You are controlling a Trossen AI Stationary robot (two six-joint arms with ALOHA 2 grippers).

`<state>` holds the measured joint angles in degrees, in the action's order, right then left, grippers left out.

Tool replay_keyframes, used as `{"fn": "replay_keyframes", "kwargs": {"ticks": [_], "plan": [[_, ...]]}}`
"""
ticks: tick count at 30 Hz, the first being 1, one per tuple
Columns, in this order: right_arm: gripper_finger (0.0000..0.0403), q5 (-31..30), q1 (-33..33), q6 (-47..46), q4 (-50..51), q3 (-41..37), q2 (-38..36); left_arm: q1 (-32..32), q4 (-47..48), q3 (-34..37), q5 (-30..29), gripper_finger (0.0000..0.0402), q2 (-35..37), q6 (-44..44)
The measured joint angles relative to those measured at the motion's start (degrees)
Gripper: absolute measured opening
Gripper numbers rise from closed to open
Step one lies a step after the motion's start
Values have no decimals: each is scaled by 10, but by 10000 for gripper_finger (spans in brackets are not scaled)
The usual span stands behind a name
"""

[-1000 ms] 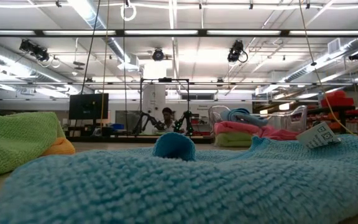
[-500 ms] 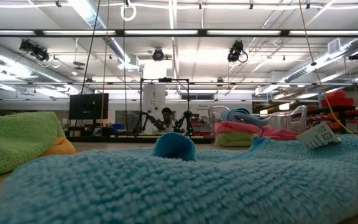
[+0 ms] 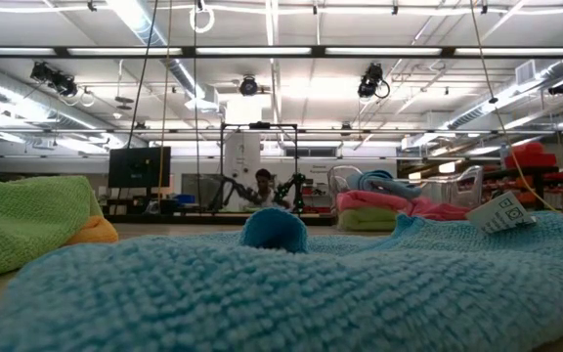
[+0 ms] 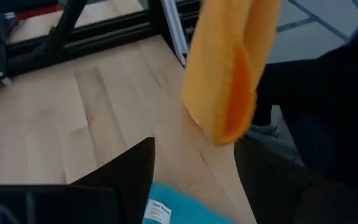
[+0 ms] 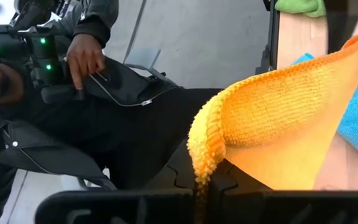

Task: Fold microfiber towels
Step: Fold the right yellow towel

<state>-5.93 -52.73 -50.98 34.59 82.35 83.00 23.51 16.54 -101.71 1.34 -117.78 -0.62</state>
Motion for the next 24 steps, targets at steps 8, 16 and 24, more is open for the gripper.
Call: {"fn": "replay_keyframes", "kwargs": {"ticks": [8, 16, 24], "plan": [[6, 0, 0, 1, 0, 0, 0, 1, -33, 0, 0, 223, 0, -12], [6, 0, 0, 5, 1, 0, 0, 2, -31, 0, 24, 172, 10, -11], [6, 0, 0, 7, 14, 0, 0, 3, -33, 0, 25, 99, 20, -13]]}}
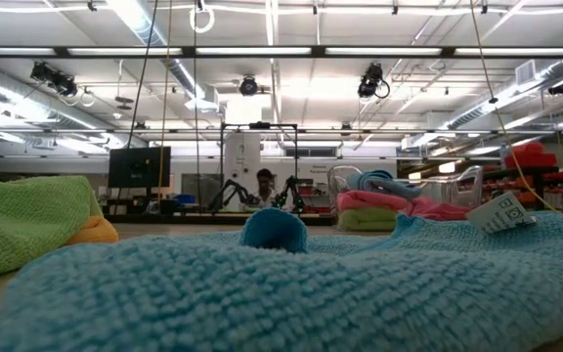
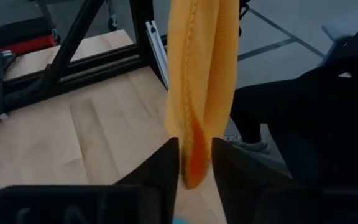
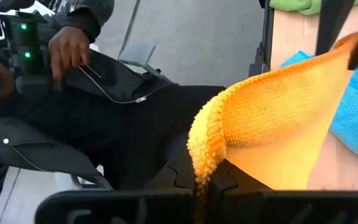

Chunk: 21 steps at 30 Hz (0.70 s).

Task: Fold microfiber towels
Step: Fold the right yellow towel

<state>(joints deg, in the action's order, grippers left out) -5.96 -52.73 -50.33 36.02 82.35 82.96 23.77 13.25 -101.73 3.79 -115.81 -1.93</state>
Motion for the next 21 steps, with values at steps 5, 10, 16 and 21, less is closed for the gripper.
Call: {"fn": "replay_keyframes", "kwargs": {"ticks": [5, 10, 16, 21], "plan": [[6, -1, 0, 5, -1, 0, 0, 0, 14, 0, 0, 22, 0, -6], [6, -2, 0, 5, -9, 0, 0, 3, 42, -16, 1, 15, 3, 1], [6, 30, 0, 8, -119, 0, 0, 12, 111, -93, 51, 11, 6, 45], [6, 34, 0, -8, -136, 0, 0, 18, 146, -144, 108, 31, 5, 122]]}}
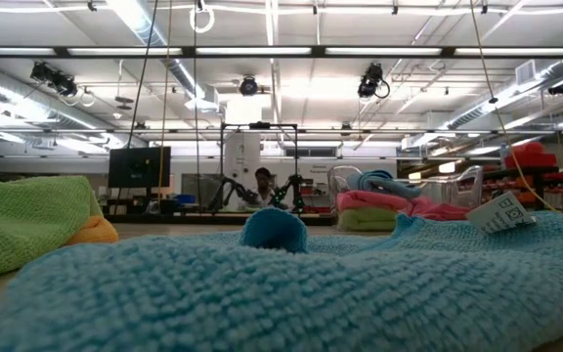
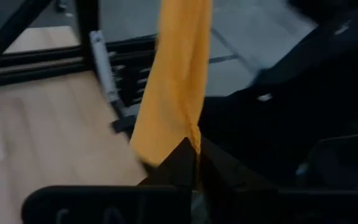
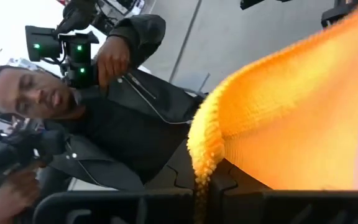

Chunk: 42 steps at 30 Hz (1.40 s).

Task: Fold microfiber towels
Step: Fold the right yellow towel

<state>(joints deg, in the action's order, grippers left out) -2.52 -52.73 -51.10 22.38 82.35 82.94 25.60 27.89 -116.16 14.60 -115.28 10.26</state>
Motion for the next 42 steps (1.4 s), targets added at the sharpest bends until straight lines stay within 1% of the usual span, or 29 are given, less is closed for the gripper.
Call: {"fn": "replay_keyframes", "kwargs": {"ticks": [3, 5, 7, 9, 11, 13, 15, 18, 22, 25, 27, 31, 33, 36, 39, 42], "plan": [[6, -2, 0, -8, 8, 0, 0, 8, 20, -18, 15, 39, 3, 29], [6, -12, -1, -20, 38, 0, 0, 11, 60, -28, 16, 37, 1, 45], [6, -36, -1, -51, 105, 0, 0, 13, 92, -29, 15, 28, 0, 56], [6, -64, 3, -93, 193, 0, 0, 12, 102, -21, -2, 18, 1, 59], [6, -95, 11, -134, 268, -1, 0, 6, 106, 0, -23, 11, 1, 61], [6, -115, 21, -159, 315, -8, 0, -4, 105, 26, -35, 10, 0, 68], [6, -119, 31, -167, 338, -18, 0, -18, 94, 53, -49, 16, 0, 78], [6, -119, 53, -167, 343, -46, 0, -41, 93, 86, -73, 30, -1, 87], [6, -116, 86, -161, 350, -100, 0, -68, 91, 112, -77, 32, -1, 85], [6, -111, 111, -141, 355, -134, 0, -84, 100, 115, -77, 17, -1, 65], [6, -114, 129, -109, 353, -151, 0, -94, 115, 115, -77, 10, -1, 56], [6, -132, 167, -45, 352, -178, 0, -113, 158, 120, -78, 16, 0, 50], [6, -138, 187, -25, 350, -191, 0, -122, 166, 134, -93, 28, 0, 49], [6, -153, 220, 11, 341, -205, 0, -131, 211, 136, -124, 36, -1, 45], [6, -176, 251, 57, 320, -210, 0, -136, 244, 136, -149, 26, 0, 36], [6, -182, 284, 128, 289, -211, 0, -136, 262, 136, -168, 11, -1, 25]]}}
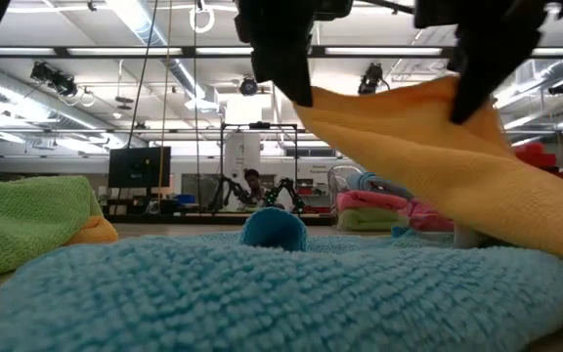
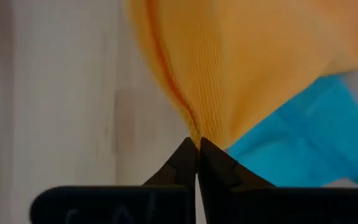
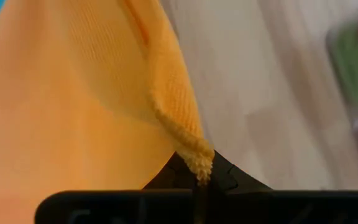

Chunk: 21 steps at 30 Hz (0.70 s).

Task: Fold microfiber towels
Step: Fold the right yellow towel

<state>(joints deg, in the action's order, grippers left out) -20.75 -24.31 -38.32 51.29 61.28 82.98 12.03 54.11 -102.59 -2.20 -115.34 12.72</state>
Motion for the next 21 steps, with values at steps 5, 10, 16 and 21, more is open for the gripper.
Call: {"fn": "replay_keyframes", "kwargs": {"ticks": [5, 10, 16, 21], "plan": [[6, -6, 50, 122, -43, 0, 0, 2, 49, -1, -63, 17, -5, 5], [15, -26, 94, 204, -65, 0, 0, 10, 89, 0, -132, 32, -7, 31], [59, 1, 131, 298, -140, -18, 0, 14, 106, 0, -132, 9, -10, 49], [109, 49, 144, 349, -212, -63, 0, 18, 105, 36, -132, 24, -14, 78]]}}
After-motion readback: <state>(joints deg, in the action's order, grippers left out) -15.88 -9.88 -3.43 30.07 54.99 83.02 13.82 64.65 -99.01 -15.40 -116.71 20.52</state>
